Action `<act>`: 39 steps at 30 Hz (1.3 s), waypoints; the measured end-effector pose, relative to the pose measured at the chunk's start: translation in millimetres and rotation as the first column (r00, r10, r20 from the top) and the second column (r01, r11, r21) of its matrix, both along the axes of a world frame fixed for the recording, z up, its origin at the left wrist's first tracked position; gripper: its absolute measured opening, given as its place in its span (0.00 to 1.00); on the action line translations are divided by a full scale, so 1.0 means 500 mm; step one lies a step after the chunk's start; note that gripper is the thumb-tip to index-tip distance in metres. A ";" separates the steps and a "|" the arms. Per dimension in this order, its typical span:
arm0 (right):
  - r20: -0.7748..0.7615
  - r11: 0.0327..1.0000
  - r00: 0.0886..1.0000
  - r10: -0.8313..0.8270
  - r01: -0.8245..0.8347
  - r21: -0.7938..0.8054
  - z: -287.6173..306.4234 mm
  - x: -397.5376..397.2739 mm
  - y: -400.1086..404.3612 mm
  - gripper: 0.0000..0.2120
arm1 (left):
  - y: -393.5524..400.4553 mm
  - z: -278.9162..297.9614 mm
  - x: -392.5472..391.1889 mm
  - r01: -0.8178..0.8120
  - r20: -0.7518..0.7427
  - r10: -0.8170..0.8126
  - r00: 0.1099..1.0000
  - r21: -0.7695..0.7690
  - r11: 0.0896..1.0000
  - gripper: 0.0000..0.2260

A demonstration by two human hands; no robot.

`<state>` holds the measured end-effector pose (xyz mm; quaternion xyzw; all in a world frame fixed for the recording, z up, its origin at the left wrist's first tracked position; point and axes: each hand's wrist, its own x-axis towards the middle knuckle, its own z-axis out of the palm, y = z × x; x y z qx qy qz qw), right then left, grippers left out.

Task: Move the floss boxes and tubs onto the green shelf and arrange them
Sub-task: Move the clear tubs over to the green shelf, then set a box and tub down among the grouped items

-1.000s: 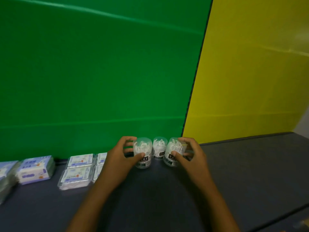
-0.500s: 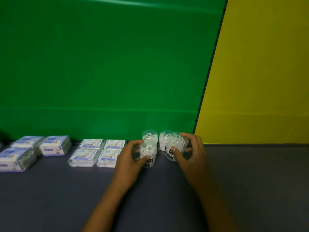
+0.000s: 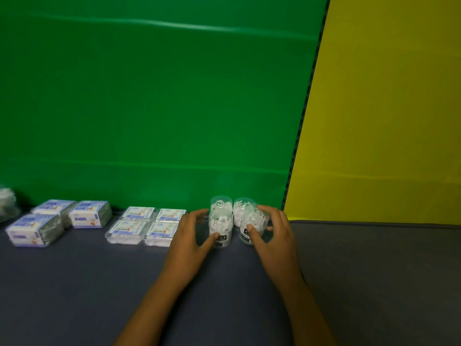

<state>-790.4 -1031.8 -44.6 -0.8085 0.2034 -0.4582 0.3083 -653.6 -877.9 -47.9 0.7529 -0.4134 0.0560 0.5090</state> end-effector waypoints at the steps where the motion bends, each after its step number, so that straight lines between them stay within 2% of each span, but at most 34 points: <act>1: -0.014 1.000 1.000 0.006 -0.006 0.002 -0.002 0.001 -0.001 0.22 | 0.012 0.006 -0.001 -0.035 0.086 0.030 0.996 0.059 0.998 0.24; 4: -0.044 0.999 0.999 0.031 -0.030 0.012 -0.010 0.005 -0.006 0.21 | 0.046 0.031 -0.001 -0.172 0.345 0.064 0.936 0.292 0.941 0.23; 7: -0.055 0.998 0.997 0.053 -0.052 0.020 -0.015 0.009 -0.006 0.20 | 0.066 0.047 0.009 -0.256 0.448 0.071 0.891 0.368 0.894 0.22; 17: -0.131 0.996 0.987 0.088 -0.091 -0.017 -0.010 0.018 0.005 0.16 | 0.123 0.049 0.011 -0.276 0.451 0.072 0.890 0.405 0.872 0.18; 21: -0.144 0.995 0.989 0.026 -0.039 -0.088 0.012 0.018 0.024 0.17 | 0.187 0.076 0.028 -0.320 0.446 0.119 0.887 0.409 0.855 0.17; 24: -0.146 0.980 0.989 0.001 -0.030 -0.198 0.047 0.032 0.061 0.17 | 0.252 0.095 0.046 -0.359 0.451 0.158 0.878 0.403 0.842 0.18; 27: -0.181 0.954 0.983 0.025 -0.078 -0.291 0.091 0.062 0.131 0.17 | 0.319 0.119 0.058 -0.407 0.453 0.203 0.868 0.413 0.815 0.20; 30: -0.331 0.902 0.944 0.013 -0.154 -0.403 0.130 0.094 0.228 0.20 | 0.396 0.139 0.065 -0.461 0.475 0.246 0.845 0.412 0.786 0.21; 33: -0.503 0.881 0.864 0.009 -0.245 -0.404 0.148 0.123 0.329 0.25 | 0.489 0.152 0.064 -0.505 0.484 0.290 0.825 0.402 0.764 0.20; 39: -0.565 0.841 0.819 0.101 -0.374 -0.391 0.148 0.176 0.533 0.28 | 0.724 0.155 0.064 -0.594 0.473 0.395 0.788 0.414 0.689 0.21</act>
